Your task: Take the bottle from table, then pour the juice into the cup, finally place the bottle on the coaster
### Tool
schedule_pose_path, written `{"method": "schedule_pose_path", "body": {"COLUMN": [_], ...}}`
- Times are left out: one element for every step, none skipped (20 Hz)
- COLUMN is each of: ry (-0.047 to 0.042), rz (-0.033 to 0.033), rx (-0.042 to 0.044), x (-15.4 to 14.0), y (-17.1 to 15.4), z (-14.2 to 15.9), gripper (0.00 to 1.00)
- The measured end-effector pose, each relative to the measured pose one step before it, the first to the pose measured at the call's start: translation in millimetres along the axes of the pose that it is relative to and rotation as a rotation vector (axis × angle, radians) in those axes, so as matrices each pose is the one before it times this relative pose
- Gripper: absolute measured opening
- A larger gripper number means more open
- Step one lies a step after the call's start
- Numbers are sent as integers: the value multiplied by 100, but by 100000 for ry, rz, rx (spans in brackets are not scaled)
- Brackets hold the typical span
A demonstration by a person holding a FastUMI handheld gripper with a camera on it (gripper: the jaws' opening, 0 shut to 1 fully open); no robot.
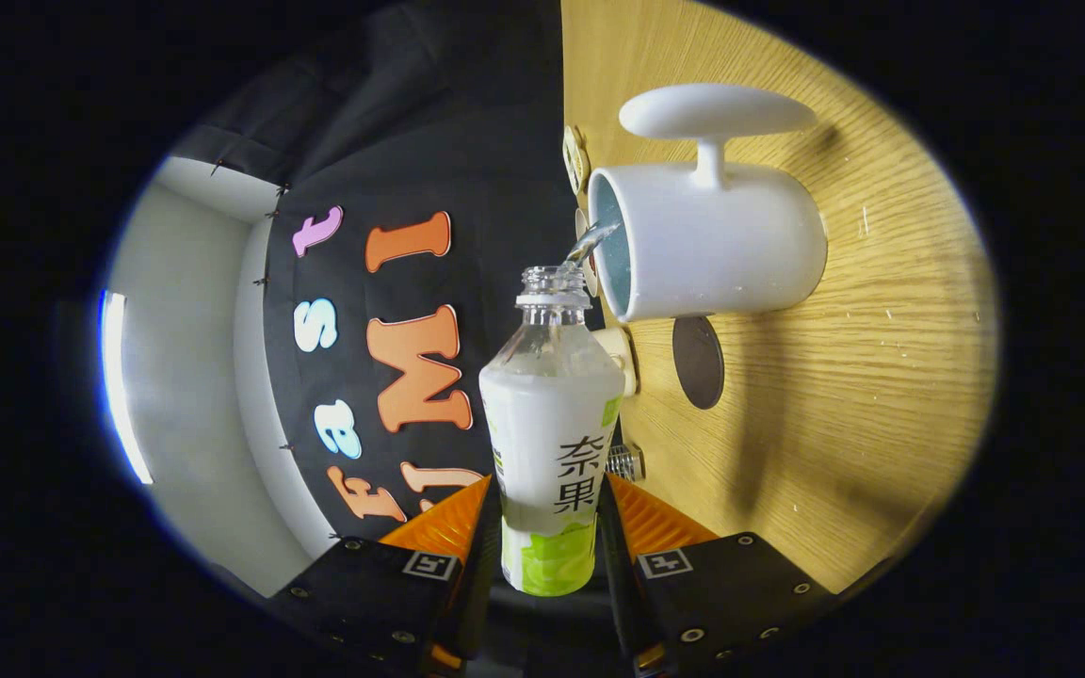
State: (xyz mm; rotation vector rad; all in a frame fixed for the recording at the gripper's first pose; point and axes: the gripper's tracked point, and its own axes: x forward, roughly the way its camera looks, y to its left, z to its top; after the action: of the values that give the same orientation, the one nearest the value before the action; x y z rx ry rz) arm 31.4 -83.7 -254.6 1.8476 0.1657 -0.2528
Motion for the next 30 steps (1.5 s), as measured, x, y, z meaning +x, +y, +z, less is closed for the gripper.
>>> {"method": "schedule_pose_path", "body": {"ry": [-4,18,-97,-226,-200,-114,12,44,-57,-61,-100,-195,-136,-366,-75,-198,-43,-255,-775,-901,-544,-234,121,20,5,-82,-74,-66,6,-181], "rz": [85,-533,-170,556,844,429,179,-19,218,284,237,55,74,363,405,430,401,701,1046,967,793,148,-377,-317,-48,455,444,241,186,301], "rx": [292,-251,126,784,927,639,77,-22,238,493,483,577,765,796,737,555,660,985,2110,2423,1781,836,235,-105,152,488,447,162,200,443], "x": [131,48,77,-69,140,-210,131,-68,182,33,37,-35,73,-160,28,101,-116,225,-131,101,-225,30,-89,-7,107,85,-164,-33,20,54], "y": [97,-183,12,415,272,91,34,58,121,219,131,247,2,81,146,206,289,257,239,126,22,-151,-226,-181,204,223,129,65,25,250], "z": [-20,-119,131,-20,89,63,-115,-37,-16,15,94,19,-13,23,15,-5,-16,-2,116,351,136,-113,-212,-59,-79,83,52,-54,38,22], "gripper": [55,55,55,55,55,55,55,55,55,55,55,55,55,55,55,55,55,55,55,55,55,55,55,55,55,55,55,55,55,55]}}
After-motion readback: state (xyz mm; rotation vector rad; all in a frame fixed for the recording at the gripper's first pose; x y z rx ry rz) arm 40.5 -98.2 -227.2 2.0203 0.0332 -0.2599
